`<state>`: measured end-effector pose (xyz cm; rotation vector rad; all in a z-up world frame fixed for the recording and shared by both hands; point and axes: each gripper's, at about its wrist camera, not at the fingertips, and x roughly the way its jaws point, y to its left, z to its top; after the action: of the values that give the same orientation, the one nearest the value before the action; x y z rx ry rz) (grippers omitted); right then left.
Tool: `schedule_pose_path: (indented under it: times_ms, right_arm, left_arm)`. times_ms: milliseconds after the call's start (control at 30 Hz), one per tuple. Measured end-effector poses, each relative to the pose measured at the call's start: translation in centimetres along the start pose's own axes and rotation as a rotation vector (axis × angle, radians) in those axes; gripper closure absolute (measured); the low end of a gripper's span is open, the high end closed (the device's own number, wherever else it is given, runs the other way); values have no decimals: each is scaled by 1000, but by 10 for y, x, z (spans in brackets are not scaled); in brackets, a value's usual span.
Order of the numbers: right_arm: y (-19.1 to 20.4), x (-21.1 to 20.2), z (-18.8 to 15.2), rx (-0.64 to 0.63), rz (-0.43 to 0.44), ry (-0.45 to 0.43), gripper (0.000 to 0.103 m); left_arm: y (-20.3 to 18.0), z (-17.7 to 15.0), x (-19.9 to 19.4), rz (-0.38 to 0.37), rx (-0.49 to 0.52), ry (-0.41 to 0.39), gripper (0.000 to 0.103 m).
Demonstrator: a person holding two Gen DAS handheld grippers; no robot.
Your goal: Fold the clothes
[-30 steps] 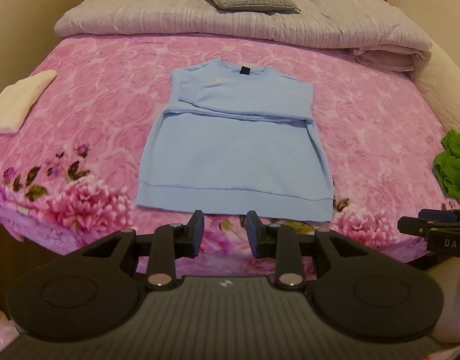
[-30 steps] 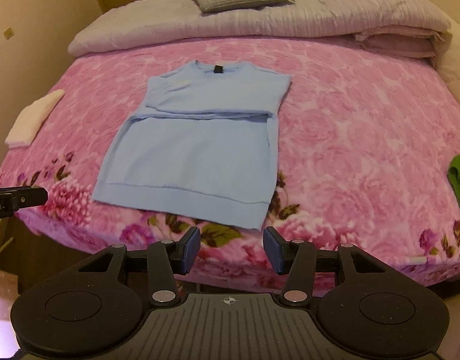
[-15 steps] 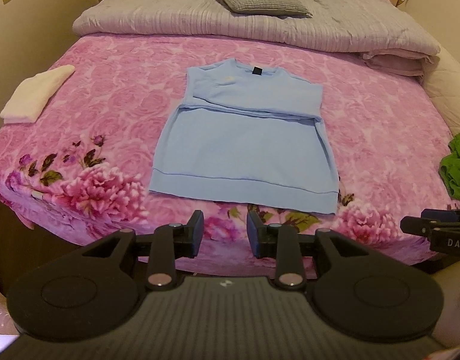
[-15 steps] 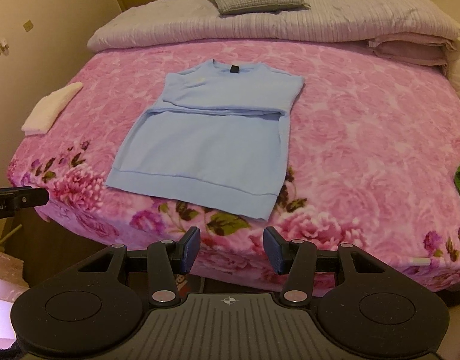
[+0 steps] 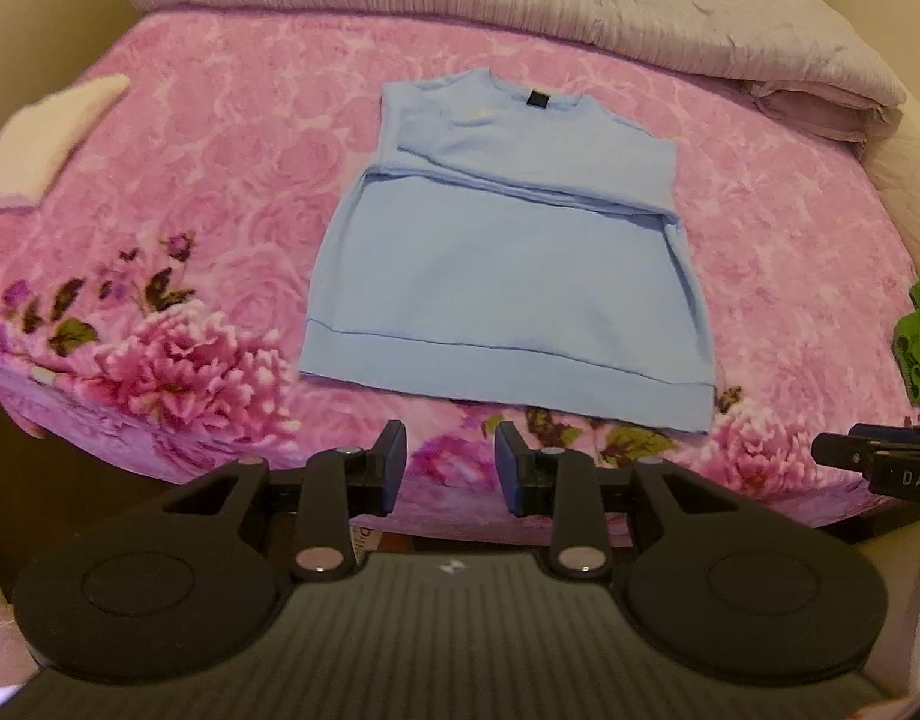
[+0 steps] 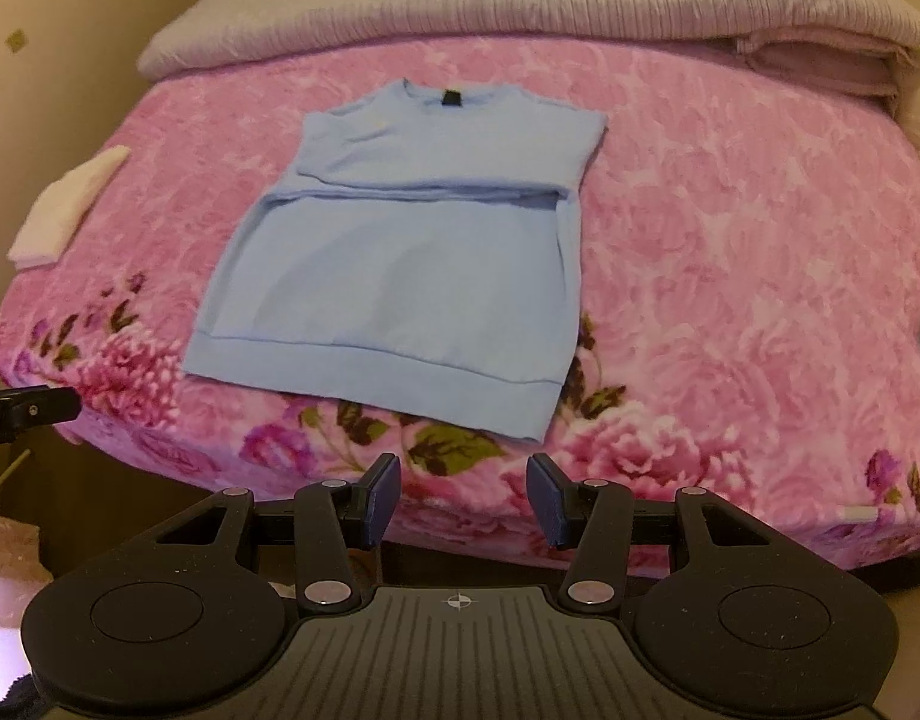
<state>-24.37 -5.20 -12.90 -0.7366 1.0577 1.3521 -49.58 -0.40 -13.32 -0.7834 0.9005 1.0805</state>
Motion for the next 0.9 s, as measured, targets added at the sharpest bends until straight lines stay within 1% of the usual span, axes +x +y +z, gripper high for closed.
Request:
schedule_pose_path:
  times_ms: [100, 233, 367, 433, 533, 600, 700, 800, 900]
  right_arm:
    - [2, 23, 14, 50, -15, 19, 53]
    - [-2, 56, 31, 177, -20, 24, 53]
    - [-18, 85, 38, 335, 29, 8, 53]
    - [-30, 98, 38, 424, 55, 8, 53]
    - [-49, 117, 36, 516, 83, 2, 53]
    - [-63, 130, 32, 545, 100, -13, 53]
    - [-89, 157, 19, 573, 129, -54, 53]
    - [-118, 179, 2, 616, 159, -117, 53]
    - [-144, 191, -15, 665, 204, -196, 53]
  left_arm:
    - [32, 19, 30, -29, -11, 26, 74]
    - [75, 40, 71, -91, -19, 64, 73]
    - [112, 59, 115, -137, -18, 102, 73]
    - [126, 63, 136, -142, -42, 120, 73]
    - [144, 63, 165, -195, -105, 129, 72]
    - [155, 58, 188, -240, -148, 119, 72]
    - [168, 49, 224, -266, -187, 106, 72]
    - [183, 40, 251, -299, -217, 67, 73]
    - [192, 34, 260, -371, -187, 11, 73]
